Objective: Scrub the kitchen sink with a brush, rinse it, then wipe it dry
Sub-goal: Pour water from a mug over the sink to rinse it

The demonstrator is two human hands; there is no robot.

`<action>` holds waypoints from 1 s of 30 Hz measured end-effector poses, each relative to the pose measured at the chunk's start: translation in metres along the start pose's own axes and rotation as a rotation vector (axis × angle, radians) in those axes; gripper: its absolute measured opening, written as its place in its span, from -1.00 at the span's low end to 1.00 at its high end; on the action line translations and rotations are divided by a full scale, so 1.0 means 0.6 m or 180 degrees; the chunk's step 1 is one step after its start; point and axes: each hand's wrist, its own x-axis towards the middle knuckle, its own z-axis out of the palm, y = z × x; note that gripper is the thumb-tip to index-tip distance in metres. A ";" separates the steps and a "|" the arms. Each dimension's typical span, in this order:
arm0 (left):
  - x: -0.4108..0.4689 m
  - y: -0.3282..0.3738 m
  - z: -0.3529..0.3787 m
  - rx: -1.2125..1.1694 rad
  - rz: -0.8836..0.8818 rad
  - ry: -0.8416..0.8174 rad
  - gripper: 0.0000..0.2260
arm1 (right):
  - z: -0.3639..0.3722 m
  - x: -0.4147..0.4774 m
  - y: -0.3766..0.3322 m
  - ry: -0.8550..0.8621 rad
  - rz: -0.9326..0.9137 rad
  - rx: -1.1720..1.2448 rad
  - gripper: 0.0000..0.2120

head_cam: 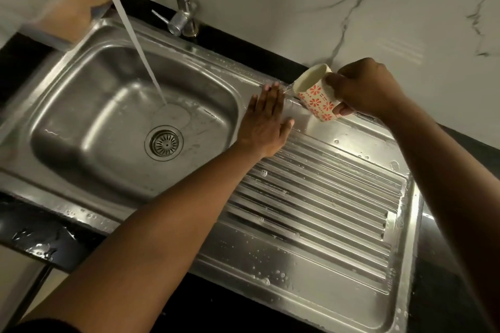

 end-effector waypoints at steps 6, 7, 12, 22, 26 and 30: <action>-0.016 -0.062 -0.011 -0.0031 -0.0590 0.0014 -0.25 | -0.006 -0.007 0.005 -0.0074 0.0344 0.0570 -0.75; -0.017 -0.066 -0.013 -0.0014 -0.0659 0.0018 -0.24 | -0.007 -0.009 0.003 -0.0085 0.0308 0.0370 -0.77; 0.004 -0.062 -0.024 0.0103 -0.0028 -0.0025 -0.26 | 0.017 0.001 -0.031 0.0077 -0.0044 -0.0598 -0.65; -0.006 -0.099 -0.022 -0.0056 -0.0238 -0.0055 -0.24 | 0.067 0.032 -0.113 0.0373 -0.0334 -0.0632 -0.62; -0.032 -0.116 -0.028 -0.0102 -0.0232 -0.0132 -0.25 | 0.056 0.008 -0.093 0.0165 0.0055 0.0324 -0.72; -0.072 -0.106 -0.031 -0.0005 0.0109 -0.0368 -0.28 | 0.040 -0.076 -0.043 0.0022 0.0552 0.1869 -0.78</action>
